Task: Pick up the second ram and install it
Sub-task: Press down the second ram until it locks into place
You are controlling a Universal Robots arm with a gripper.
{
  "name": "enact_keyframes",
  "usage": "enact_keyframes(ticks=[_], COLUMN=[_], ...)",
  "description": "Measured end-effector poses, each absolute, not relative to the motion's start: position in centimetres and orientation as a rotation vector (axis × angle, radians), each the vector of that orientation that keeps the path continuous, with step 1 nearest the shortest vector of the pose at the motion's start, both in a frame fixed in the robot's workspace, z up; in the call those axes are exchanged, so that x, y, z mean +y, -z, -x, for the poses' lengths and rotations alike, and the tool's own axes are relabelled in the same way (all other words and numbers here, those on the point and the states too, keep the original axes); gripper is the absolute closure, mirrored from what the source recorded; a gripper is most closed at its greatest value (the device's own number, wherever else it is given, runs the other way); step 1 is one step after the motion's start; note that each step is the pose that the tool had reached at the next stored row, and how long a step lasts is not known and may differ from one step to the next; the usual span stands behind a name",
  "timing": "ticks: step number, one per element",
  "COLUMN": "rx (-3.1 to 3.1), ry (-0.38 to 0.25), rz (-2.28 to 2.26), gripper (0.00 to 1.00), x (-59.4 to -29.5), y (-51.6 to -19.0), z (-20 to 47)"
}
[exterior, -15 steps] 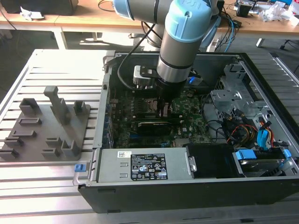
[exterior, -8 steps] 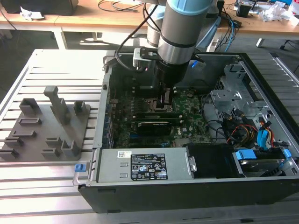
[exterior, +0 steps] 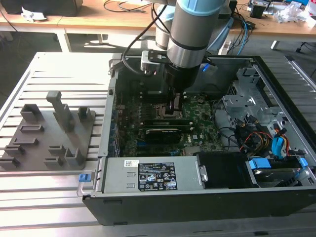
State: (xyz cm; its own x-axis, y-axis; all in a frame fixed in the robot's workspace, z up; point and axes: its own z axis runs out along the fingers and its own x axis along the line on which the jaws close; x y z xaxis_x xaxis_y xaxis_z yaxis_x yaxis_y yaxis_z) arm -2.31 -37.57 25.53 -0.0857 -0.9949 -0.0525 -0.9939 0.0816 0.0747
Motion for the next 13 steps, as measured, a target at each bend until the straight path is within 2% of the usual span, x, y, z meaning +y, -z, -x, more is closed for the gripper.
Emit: enact_keyframes(ticks=[7,13], rx=[-2.291,-2.289], ry=[0.147,0.148], rz=[-2.105,-2.104], gripper=[0.89,0.89], x=[-37.6,-37.5], y=[-24.4,-22.5], z=[-2.9,-3.2])
